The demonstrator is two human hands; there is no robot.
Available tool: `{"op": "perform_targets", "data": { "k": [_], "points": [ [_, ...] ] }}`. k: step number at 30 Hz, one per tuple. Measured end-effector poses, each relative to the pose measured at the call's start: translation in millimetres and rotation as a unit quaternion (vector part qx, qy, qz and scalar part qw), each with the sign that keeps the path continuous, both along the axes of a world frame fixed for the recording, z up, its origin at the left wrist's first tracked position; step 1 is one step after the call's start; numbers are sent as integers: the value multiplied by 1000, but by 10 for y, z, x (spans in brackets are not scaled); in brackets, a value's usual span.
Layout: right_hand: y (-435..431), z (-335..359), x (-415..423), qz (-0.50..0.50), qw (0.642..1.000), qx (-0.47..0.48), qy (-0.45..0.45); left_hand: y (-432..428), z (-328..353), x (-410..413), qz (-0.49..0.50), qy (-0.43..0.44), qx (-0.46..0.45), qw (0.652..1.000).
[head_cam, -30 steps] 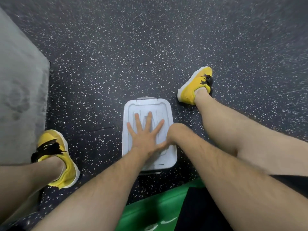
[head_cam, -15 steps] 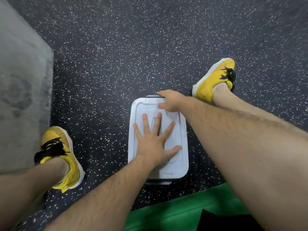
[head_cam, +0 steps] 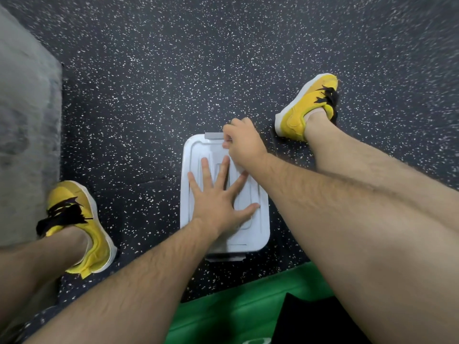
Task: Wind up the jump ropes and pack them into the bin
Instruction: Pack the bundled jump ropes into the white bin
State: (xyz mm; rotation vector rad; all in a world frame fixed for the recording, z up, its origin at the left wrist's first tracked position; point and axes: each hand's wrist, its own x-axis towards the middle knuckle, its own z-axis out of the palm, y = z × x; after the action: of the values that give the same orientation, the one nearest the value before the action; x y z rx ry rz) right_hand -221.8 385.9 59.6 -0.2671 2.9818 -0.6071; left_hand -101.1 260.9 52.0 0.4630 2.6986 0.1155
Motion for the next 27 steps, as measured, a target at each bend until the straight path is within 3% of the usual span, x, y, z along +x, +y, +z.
{"op": "perform_targets", "data": {
  "k": [3,8,11,14,19,27],
  "points": [
    [24,112,138,35,997,61,-19,-2,-6,-5,2,-8,-2,1000],
    [162,259,888,64,983,102,-138,-2,33,14,-6,-12,4,1000],
    [98,323,1354,6,984,34,-175,-10,-9,60,-10,-1,-25,1000],
    [-73,425,1800,-49,982,-21,-181,-76,-27,192,12,-3,10,1000],
    [-315,482,2331,52,966,183,-174,-507,-17,774,-104,-24,23,994],
    [-228,265,2430,152,926,324,-122,-698,-113,1028,-170,23,-39,984]
  ]
}}
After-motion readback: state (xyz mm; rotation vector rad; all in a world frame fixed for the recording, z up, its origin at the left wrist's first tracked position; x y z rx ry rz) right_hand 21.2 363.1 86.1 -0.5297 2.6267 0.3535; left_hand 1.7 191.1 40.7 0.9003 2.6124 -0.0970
